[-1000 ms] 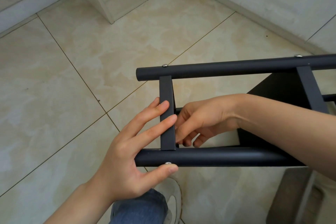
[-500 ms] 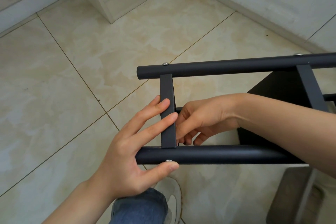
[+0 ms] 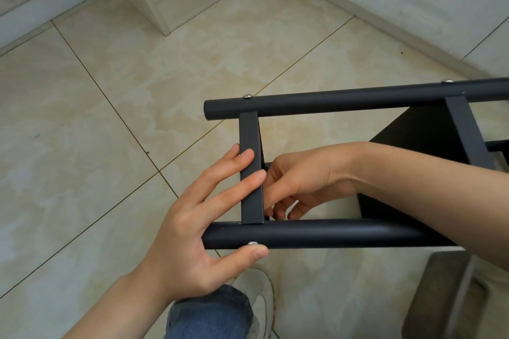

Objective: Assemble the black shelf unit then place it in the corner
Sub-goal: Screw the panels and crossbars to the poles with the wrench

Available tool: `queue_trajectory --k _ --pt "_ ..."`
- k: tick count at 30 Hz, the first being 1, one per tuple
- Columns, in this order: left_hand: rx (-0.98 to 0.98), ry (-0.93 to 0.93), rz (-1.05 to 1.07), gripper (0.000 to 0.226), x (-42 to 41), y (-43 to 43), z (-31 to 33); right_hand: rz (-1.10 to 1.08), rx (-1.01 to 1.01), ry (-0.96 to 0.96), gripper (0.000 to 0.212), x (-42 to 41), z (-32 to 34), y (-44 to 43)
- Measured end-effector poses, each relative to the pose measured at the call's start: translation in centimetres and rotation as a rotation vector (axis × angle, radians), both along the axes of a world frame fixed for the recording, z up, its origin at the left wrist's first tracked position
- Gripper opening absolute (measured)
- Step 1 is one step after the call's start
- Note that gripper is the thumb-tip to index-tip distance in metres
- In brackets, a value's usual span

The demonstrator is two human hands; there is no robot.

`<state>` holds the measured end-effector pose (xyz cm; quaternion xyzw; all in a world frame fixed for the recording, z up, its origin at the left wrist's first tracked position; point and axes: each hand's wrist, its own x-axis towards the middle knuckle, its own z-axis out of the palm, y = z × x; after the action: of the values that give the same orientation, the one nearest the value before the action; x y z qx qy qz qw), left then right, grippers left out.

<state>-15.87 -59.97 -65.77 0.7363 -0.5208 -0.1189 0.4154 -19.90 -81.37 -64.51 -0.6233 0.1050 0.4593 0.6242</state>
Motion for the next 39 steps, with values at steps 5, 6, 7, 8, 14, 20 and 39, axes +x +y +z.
queue_trajectory --k 5,6,7,8,14,20,39 --pt "-0.004 0.001 0.001 0.066 -0.03 -0.01 -0.04 -0.022 0.065 0.009 0.011 -0.05 0.05 -0.35" --pt "-0.004 0.005 0.002 0.067 -0.05 -0.02 -0.04 -0.013 0.072 0.011 0.01 -0.07 0.12 -0.54" --pt "-0.004 0.007 0.004 0.067 -0.04 -0.06 -0.02 -0.004 0.069 0.01 0.01 -0.07 0.14 -0.66" --pt "-0.003 0.008 0.004 0.067 -0.03 -0.07 -0.02 0.001 0.058 0.008 0.011 -0.03 0.1 -0.67" --pt "0.0 0.006 -0.004 0.065 -0.08 0.01 -0.01 0.003 0.014 0.006 0.012 0.08 -0.3 -0.22" --pt "0.003 0.0 0.0 0.063 -0.01 -0.15 0.14 -0.02 0.092 -0.01 0.014 0.03 -0.05 -0.69" --pt "-0.007 0.019 -0.006 0.063 -0.01 -0.22 0.13 0.014 0.076 0.013 0.014 0.1 -0.2 -0.41"
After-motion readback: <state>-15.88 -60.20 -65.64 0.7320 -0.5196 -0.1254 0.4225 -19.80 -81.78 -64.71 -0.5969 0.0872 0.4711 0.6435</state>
